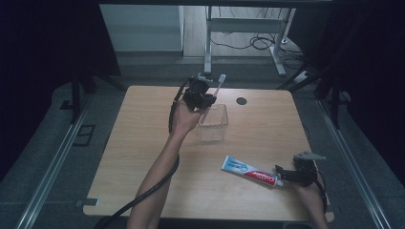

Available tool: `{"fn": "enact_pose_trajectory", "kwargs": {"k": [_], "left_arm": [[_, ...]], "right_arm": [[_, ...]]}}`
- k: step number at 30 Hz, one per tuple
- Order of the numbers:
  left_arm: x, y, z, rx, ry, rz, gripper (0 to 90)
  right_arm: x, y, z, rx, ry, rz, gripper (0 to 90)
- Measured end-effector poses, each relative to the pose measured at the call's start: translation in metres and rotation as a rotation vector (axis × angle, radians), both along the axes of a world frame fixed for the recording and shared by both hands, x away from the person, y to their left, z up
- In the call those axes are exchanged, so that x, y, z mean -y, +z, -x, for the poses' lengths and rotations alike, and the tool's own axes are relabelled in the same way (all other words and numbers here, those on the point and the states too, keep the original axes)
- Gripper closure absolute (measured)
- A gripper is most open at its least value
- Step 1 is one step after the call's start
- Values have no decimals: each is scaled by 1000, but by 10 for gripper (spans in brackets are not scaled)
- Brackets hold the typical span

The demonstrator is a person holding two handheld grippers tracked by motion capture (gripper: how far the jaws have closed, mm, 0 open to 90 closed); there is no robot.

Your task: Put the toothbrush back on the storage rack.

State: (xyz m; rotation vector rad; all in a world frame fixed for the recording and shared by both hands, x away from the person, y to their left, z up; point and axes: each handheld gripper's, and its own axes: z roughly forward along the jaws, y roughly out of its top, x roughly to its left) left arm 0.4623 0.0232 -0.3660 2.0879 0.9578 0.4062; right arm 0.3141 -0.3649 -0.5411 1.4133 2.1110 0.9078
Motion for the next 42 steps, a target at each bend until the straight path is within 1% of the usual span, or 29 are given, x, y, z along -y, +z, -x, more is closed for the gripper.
{"fn": "enact_pose_trajectory", "kwargs": {"k": [3, 5, 9, 10, 11, 13, 14, 15, 16, 22, 23, 24, 26, 28, 29, 33, 37, 40, 42], "left_arm": [[1, -3, -2, 5, 6, 4, 793], [3, -8, -4, 8, 10, 3, 793], [5, -14, -5, 8, 7, 2, 793], [6, -18, -5, 13, 5, -1, 793], [6, -18, -5, 13, 5, -1, 792], [7, -24, -6, 9, 2, -5, 792], [7, -24, -6, 9, 2, -5, 793], [8, -28, -6, 10, 2, -11, 792], [8, -28, -6, 10, 2, -11, 792], [11, -38, -6, 3, -1, -29, 792], [12, -42, -6, 1, -2, -36, 792], [12, -42, -6, 1, -2, -36, 792], [14, -48, -6, -4, -2, -49, 792], [14, -50, -6, -3, -3, -52, 792], [16, -54, -5, -6, -3, -55, 792], [17, -60, -4, -2, -4, -70, 792], [18, -67, -3, -4, -1, -72, 792], [18, -72, -1, 2, 1, -80, 792], [18, -73, -1, 2, 1, -82, 792]], "right_arm": [[0, 0, 0, 0, 0, 0, 138], [0, 0, 0, 0, 1, 0, 138], [0, 0, 0, 0, 2, 0, 138], [0, 0, 0, 0, 3, 0, 138], [0, 0, 0, 0, 3, 0, 138], [0, 0, -1, 0, 3, 0, 138], [0, 0, -1, 0, 3, 0, 138], [0, 0, -1, 0, 4, 0, 138], [0, 0, -1, 0, 4, 0, 138], [0, 0, -1, 0, 4, 0, 138], [0, 0, -1, 0, 5, 0, 138], [-1, 0, -1, 0, 5, 0, 138], [-1, 0, -1, 0, 5, -1, 138], [-1, 0, -1, 0, 5, -1, 138], [-1, 0, -1, 0, 5, 0, 138], [-1, 0, -1, 0, 5, -1, 138], [-1, 0, -1, 0, 5, 0, 138], [-1, 0, -1, 1, 6, 0, 138], [-1, 0, -1, 1, 7, 0, 138]]}}
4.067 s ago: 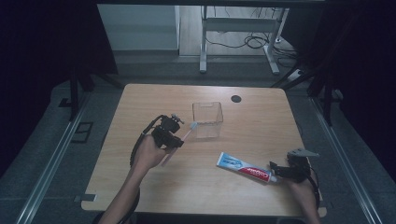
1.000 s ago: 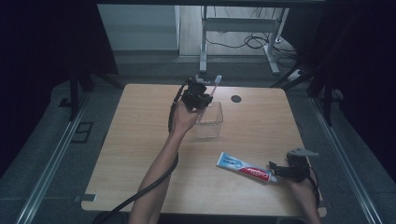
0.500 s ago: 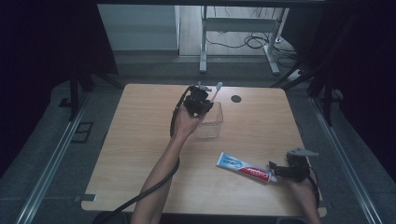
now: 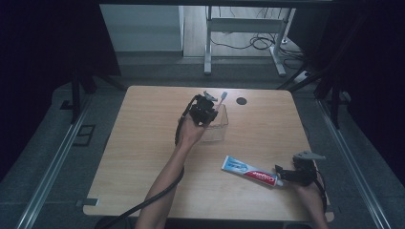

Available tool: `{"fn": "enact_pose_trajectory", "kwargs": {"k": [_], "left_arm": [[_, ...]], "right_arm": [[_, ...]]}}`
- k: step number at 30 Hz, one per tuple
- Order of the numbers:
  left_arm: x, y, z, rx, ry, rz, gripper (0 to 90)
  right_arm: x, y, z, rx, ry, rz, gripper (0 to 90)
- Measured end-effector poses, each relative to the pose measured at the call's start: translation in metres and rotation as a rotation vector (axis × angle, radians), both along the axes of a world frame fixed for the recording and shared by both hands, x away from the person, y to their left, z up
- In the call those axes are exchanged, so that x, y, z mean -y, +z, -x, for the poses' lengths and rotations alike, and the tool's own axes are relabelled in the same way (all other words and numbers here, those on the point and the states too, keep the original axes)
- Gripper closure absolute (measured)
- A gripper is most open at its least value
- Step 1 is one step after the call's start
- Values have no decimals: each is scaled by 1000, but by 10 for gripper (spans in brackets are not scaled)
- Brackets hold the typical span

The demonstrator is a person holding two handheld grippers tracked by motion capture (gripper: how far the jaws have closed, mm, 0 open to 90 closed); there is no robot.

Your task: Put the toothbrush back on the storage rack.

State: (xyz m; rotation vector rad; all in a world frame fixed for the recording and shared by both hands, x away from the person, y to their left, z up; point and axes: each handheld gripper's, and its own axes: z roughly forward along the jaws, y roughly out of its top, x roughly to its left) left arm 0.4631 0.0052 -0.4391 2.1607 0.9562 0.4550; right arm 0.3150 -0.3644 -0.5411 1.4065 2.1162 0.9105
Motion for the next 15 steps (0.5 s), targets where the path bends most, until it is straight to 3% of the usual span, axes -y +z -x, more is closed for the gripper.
{"fn": "enact_pose_trajectory", "kwargs": {"k": [15], "left_arm": [[7, -15, 2, 11, -5, -63, 790]], "right_arm": [[0, 0, 0, 0, 0, 0, 138]]}}
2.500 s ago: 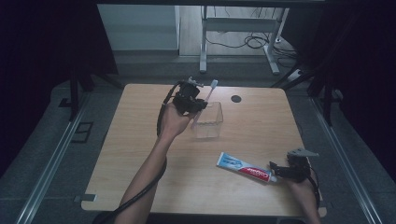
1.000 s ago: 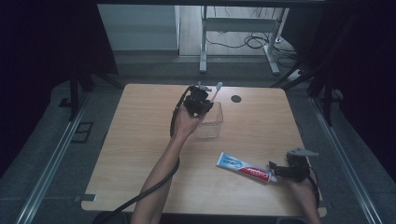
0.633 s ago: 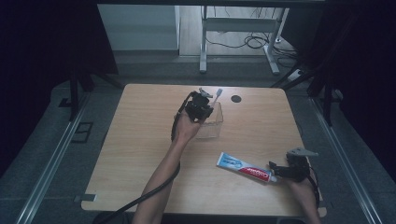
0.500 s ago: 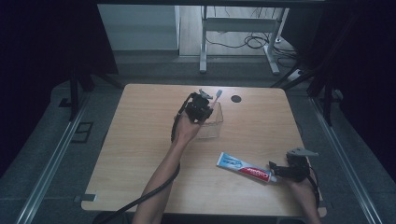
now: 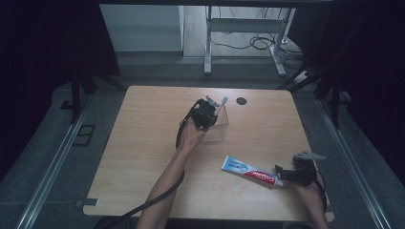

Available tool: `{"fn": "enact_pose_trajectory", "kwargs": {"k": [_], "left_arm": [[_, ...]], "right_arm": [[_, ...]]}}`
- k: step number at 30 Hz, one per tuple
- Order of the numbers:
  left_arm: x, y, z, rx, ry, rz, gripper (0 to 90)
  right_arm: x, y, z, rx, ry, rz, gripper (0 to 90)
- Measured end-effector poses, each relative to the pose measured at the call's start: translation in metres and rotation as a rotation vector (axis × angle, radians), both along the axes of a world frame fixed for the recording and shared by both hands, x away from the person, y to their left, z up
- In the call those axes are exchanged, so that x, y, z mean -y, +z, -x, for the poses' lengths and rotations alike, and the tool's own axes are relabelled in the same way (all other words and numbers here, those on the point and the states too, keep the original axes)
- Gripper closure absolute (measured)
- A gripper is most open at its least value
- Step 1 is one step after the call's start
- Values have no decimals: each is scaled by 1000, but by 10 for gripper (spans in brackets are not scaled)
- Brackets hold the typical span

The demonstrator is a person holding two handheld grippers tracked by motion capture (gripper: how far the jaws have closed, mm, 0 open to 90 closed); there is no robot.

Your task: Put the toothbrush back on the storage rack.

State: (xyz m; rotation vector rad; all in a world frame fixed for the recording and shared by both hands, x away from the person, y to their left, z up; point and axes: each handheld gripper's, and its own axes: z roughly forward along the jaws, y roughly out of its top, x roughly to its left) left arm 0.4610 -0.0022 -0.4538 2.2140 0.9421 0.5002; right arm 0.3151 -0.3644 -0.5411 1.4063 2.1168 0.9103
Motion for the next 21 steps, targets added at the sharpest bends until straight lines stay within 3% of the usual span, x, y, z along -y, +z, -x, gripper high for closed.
{"fn": "enact_pose_trajectory", "kwargs": {"k": [15, 21], "left_arm": [[5, -2, -1, -8, -10, -81, 783], [3, -5, -1, -19, -7, -83, 794]], "right_arm": [[0, 0, 0, 0, 0, 0, 138], [0, 0, 0, 0, 0, 0, 138]]}}
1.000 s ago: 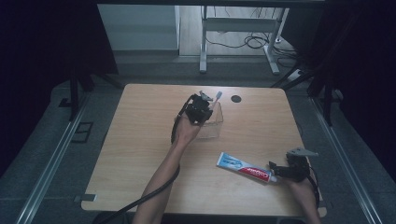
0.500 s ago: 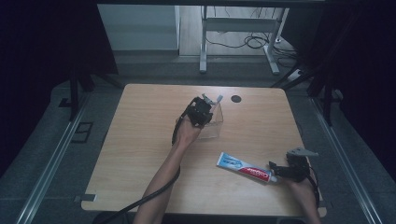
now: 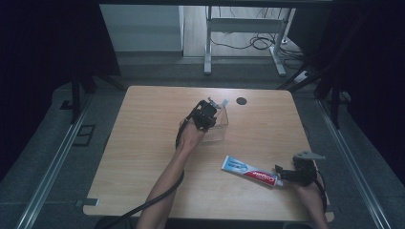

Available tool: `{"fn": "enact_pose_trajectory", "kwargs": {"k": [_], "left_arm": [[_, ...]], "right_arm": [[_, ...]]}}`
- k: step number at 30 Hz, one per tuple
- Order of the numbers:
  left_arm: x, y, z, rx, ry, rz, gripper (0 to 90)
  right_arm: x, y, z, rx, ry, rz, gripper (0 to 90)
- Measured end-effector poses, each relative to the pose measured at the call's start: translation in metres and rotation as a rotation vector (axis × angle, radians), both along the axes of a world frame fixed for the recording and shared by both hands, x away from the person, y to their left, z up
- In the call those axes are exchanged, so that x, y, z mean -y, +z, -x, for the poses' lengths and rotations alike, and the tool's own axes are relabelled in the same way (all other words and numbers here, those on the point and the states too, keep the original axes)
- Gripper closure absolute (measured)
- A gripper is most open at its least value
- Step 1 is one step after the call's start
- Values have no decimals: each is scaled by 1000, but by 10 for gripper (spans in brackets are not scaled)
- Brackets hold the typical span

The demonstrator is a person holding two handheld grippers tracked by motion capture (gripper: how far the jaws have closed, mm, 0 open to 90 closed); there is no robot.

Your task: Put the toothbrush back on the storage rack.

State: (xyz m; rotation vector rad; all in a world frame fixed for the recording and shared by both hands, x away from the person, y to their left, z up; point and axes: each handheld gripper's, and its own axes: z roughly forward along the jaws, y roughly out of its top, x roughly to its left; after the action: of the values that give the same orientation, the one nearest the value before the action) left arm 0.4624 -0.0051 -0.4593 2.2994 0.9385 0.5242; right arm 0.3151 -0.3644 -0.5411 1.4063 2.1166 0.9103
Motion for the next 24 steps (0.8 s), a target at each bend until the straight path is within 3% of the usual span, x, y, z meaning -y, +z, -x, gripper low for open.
{"fn": "enact_pose_trajectory", "kwargs": {"k": [17, 24], "left_arm": [[-1, 6, 3, 13, -13, 49, 532], [-3, 13, 7, 5, -15, 77, 470]], "right_arm": [[0, 0, 0, 0, 0, 0, 138], [0, 0, 0, 0, 0, 0, 138]]}}
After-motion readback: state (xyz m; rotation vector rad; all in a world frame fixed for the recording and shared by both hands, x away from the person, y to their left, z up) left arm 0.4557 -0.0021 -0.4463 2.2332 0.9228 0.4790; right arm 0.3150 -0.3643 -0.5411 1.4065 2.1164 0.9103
